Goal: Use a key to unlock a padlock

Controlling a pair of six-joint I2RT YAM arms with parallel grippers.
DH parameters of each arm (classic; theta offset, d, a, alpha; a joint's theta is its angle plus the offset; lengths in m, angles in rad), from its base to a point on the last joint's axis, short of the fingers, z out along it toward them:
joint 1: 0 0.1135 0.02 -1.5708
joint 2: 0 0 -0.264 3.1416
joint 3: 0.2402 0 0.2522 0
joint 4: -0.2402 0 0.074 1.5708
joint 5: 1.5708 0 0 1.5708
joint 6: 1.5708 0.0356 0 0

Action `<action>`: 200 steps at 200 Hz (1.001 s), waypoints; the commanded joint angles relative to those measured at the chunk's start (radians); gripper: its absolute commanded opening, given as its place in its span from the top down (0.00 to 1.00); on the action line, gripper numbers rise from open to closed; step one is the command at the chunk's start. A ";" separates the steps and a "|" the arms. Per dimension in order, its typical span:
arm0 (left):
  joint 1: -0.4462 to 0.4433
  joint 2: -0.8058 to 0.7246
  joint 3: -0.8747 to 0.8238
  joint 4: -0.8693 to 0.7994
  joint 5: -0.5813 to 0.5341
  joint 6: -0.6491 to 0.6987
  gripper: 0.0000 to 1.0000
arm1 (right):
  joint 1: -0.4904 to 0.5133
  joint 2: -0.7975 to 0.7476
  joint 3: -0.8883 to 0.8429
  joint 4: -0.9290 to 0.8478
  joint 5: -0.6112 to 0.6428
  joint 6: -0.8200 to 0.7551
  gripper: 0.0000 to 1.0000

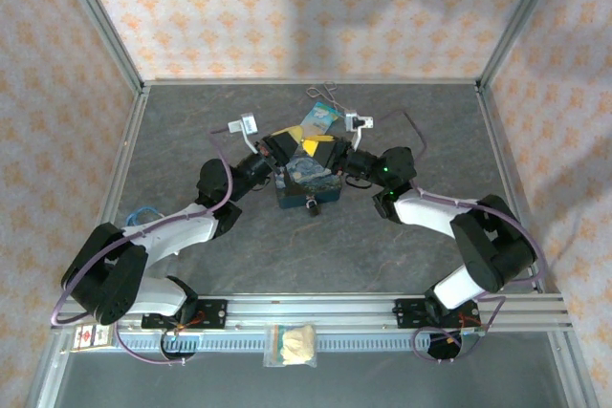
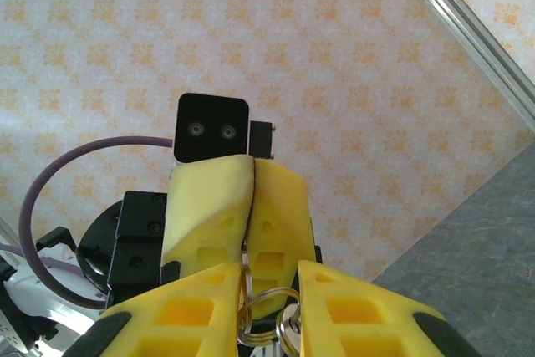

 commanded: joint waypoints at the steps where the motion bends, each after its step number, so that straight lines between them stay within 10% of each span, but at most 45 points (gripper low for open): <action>1: -0.013 0.003 -0.008 0.071 0.008 -0.014 1.00 | 0.011 0.003 0.037 0.077 -0.019 0.006 0.84; 70: -0.015 -0.026 -0.021 0.043 -0.013 0.003 1.00 | 0.005 -0.012 0.019 0.017 -0.002 -0.036 1.00; 99: 0.004 -0.072 -0.025 -0.061 -0.070 0.046 0.13 | -0.008 -0.051 0.001 -0.104 0.015 -0.116 1.00; 106: 0.013 -0.088 -0.027 -0.098 -0.090 0.062 0.05 | -0.011 -0.066 -0.001 -0.154 0.025 -0.154 1.00; 149: 0.116 -0.121 -0.021 -0.389 -0.171 0.131 0.07 | -0.018 -0.190 0.009 -0.621 0.181 -0.491 1.00; 200: 0.122 -0.068 -0.020 -0.232 0.066 0.096 0.23 | -0.019 -0.229 0.057 -0.868 0.169 -0.644 1.00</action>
